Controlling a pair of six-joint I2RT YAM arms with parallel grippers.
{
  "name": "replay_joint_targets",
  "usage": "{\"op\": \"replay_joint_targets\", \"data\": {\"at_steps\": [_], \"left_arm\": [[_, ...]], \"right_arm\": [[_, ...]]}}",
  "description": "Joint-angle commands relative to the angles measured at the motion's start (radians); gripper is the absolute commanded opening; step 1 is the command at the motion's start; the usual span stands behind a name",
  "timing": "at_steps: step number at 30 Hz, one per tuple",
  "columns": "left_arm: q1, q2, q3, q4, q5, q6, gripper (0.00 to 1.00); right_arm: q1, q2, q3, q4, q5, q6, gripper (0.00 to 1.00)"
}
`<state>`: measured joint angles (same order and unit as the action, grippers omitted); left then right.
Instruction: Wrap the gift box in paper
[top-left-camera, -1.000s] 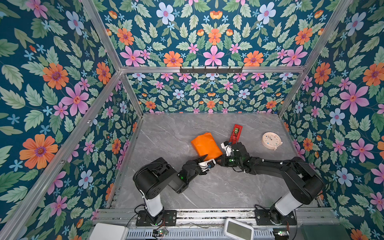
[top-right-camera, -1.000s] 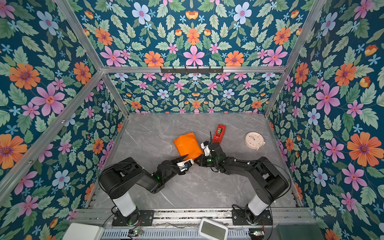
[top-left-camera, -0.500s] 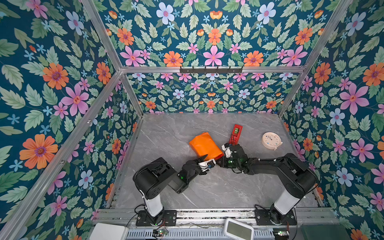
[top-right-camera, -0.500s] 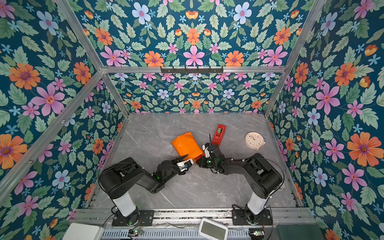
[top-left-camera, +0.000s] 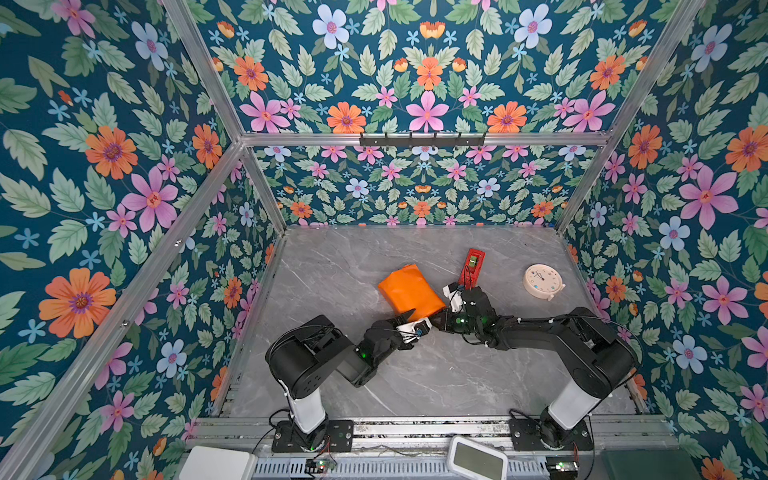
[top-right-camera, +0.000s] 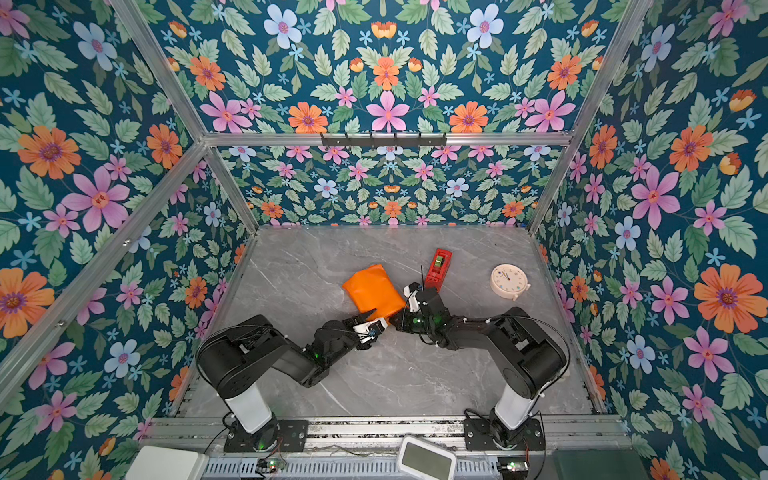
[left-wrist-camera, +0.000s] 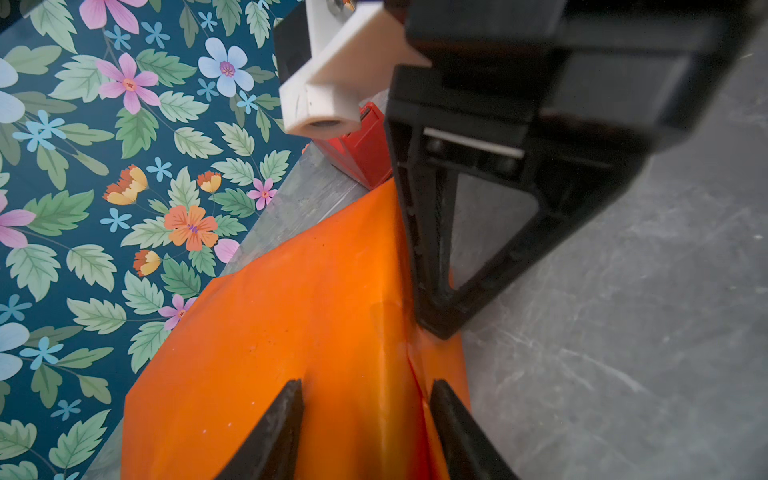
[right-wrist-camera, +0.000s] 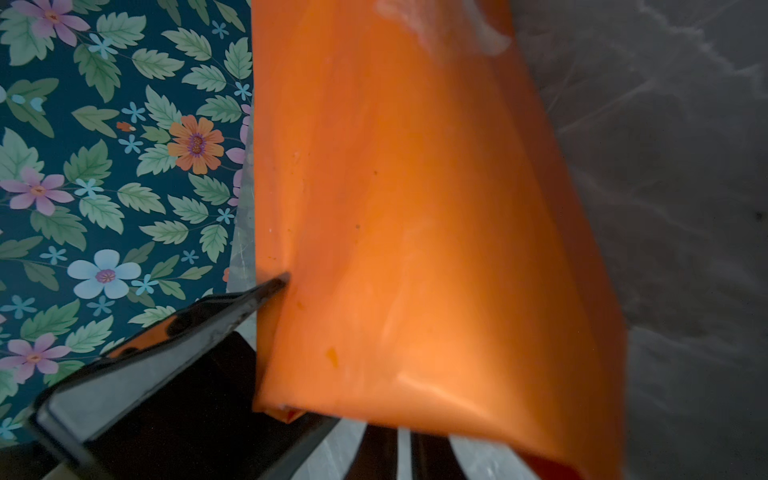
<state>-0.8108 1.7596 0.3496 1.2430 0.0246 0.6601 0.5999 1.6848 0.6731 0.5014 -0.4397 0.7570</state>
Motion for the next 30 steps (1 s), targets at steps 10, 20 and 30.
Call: {"op": "replay_joint_targets", "data": {"at_steps": [10,20,30], "left_arm": [[0.001,0.000,-0.003,-0.102,0.031,-0.009,0.51],[-0.001,-0.063,-0.002,-0.079,0.011,-0.056,0.68],[0.009,-0.403,0.020,-0.284,-0.075,-0.544,1.00]], "right_arm": [[0.017,-0.089,-0.001,0.103,-0.042,0.075,0.13],[-0.074,-0.287,-0.048,-0.162,0.066,-0.026,0.16],[-0.114,-0.164,0.196,-0.397,0.152,-0.074,0.56]]}}
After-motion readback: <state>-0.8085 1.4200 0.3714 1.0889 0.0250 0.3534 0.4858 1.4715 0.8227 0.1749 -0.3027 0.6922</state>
